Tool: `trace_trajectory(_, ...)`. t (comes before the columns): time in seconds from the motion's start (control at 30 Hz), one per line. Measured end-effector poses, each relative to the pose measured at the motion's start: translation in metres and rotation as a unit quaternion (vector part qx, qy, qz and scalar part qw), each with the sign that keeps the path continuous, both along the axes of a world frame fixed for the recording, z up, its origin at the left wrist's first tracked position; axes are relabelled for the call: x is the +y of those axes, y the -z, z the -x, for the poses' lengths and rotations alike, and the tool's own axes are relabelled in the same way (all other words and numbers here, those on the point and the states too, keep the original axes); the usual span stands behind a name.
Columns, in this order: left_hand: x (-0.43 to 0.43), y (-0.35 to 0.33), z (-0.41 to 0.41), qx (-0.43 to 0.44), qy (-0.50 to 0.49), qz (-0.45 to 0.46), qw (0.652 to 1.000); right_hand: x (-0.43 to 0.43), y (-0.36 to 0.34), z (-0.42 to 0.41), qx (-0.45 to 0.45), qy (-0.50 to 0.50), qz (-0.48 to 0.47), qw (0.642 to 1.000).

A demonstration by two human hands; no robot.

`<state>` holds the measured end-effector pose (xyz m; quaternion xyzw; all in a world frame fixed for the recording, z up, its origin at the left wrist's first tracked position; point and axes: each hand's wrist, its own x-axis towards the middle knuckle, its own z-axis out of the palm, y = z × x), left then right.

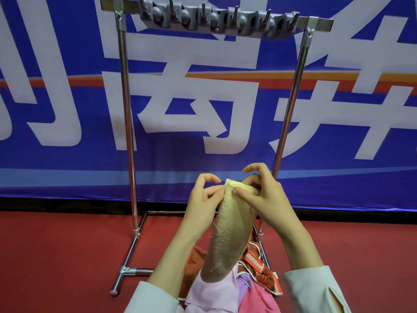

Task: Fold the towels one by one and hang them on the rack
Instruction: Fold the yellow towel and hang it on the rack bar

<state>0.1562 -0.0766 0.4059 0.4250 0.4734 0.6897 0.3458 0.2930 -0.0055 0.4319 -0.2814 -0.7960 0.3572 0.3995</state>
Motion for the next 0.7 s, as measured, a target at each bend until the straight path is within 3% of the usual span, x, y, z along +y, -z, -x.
trace_trajectory(0.23, 0.001, 0.001, -0.003, -0.006, 0.011, -0.02, 1.0, 0.003, -0.001, -0.003, 0.013, -0.002, 0.016, 1.0)
trace_trajectory(0.5, 0.0, -0.001, 0.004, 0.077, 0.001, -0.019, 0.997, 0.004, -0.009, -0.013, 0.009, -0.013, -0.014, 1.0)
trace_trajectory(0.7, -0.002, -0.007, 0.003, 0.012, 0.02, -0.054, 0.998, 0.004, -0.009, -0.014, 0.036, 0.018, -0.033, 0.999)
